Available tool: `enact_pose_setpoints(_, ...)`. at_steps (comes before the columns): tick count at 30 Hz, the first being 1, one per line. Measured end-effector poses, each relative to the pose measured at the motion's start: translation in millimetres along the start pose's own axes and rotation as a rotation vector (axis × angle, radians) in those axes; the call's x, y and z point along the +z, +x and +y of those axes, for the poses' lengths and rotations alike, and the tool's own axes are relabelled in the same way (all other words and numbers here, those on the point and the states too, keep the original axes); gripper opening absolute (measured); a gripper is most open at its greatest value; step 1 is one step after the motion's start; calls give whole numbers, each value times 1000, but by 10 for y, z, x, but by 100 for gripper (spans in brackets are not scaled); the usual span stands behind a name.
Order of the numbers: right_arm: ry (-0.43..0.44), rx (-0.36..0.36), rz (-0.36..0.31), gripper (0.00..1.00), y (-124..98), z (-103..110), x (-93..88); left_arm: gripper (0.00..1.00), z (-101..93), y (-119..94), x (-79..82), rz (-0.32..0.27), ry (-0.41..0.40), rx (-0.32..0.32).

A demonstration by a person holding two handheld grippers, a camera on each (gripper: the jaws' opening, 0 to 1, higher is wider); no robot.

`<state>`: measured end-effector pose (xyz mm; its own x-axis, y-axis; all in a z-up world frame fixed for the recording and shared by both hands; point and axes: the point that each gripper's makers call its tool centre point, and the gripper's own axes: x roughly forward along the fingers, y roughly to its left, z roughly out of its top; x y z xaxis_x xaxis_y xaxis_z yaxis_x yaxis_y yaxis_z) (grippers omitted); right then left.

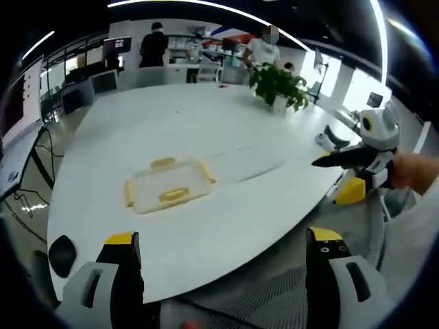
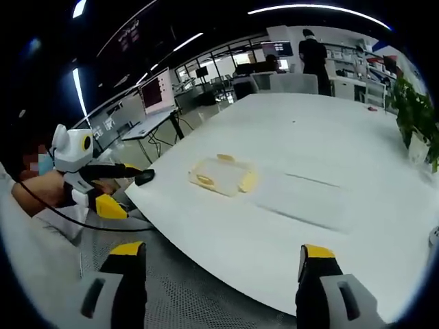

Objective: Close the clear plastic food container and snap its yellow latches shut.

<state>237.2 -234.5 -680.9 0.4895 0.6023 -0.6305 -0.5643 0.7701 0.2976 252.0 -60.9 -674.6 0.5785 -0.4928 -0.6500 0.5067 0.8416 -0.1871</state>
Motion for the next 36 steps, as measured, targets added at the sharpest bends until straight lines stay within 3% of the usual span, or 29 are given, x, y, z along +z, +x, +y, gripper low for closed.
enact_pose_setpoints(36,-109,35,8,90,307,-108,413,99,304,117,280,-1,34,-11)
